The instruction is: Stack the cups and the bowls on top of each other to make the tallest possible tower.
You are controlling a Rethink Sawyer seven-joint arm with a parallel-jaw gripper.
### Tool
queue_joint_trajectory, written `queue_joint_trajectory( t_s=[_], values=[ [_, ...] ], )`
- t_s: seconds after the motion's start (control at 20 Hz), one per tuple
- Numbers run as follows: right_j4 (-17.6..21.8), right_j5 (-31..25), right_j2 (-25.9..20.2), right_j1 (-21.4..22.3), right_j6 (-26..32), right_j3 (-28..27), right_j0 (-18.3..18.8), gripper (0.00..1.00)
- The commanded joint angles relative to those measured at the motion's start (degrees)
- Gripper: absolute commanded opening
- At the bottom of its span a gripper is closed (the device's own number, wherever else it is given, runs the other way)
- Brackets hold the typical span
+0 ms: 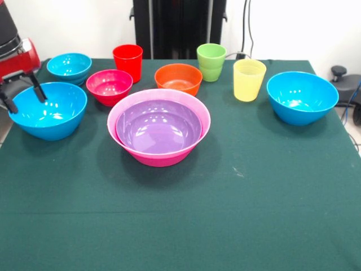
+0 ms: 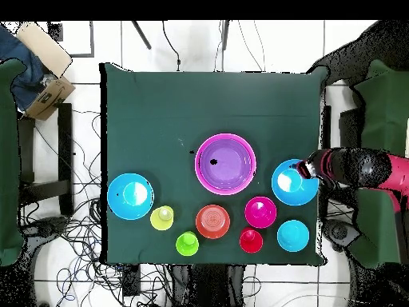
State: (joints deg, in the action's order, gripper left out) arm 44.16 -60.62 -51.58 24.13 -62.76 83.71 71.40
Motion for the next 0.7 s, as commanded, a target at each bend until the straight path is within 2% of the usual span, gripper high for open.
queue_joint_trajectory(
  t_s=[0.05, 0.35, 0.5, 0.7],
  values=[
    [1.18, -3.01, 1.50, -3.36, 20.82, -3.69, -0.01, 1.00],
    [-0.59, -8.64, 0.64, -2.53, 24.50, -6.78, -0.29, 1.00],
    [-1.07, -9.75, 0.43, -2.72, 25.36, -7.52, -0.22, 1.00],
    [-3.60, -12.90, -0.10, -2.87, 26.82, -8.70, 0.99, 1.00]
  ],
)
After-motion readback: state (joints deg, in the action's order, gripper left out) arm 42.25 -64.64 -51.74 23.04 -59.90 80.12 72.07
